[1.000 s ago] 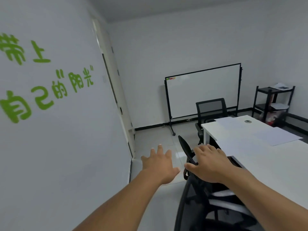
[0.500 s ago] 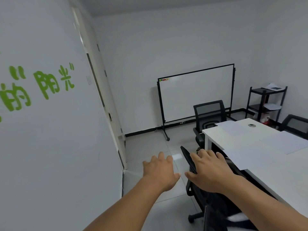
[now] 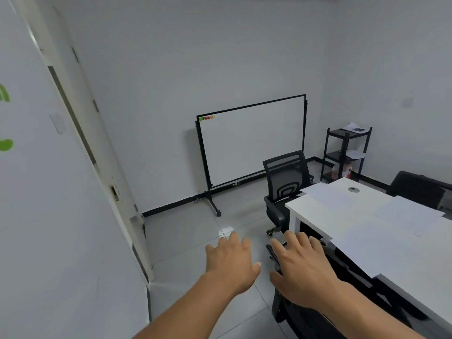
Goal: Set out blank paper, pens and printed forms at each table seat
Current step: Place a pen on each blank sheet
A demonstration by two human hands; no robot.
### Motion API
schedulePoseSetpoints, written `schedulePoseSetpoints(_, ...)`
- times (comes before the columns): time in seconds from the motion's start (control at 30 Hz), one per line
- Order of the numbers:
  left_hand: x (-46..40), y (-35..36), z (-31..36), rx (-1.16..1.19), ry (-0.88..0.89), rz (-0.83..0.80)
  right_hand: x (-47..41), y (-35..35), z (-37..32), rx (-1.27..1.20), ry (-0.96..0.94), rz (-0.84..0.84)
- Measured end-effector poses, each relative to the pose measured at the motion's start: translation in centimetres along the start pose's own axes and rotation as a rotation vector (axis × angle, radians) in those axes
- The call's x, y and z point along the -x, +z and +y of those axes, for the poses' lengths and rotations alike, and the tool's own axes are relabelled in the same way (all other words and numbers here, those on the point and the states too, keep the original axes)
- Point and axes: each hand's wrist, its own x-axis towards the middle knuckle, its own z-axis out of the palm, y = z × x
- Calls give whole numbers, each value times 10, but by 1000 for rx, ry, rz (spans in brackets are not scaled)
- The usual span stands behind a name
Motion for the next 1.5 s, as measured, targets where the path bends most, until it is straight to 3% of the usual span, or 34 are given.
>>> schedulePoseSetpoints(0.27,-77,-9,-74,6,-47,13,-124,-4,-38,-1,-41,-5)
schedulePoseSetpoints(0.63,-240,-56,-191,-11,-227,55,-355,-24,-69,-21,-208,66)
schedulePoseSetpoints(0.83,-326,-80,-250,31,-242,76,-467,-44,-87,-28,-232,148)
schedulePoseSetpoints(1.3,-567,-88,-404,54,-60,72,-718,-31,-135,-8,-7,118)
schedulePoseSetpoints(1.5,-663,-109,-434,39,22,84,-799,-43,-122,-18,84,120)
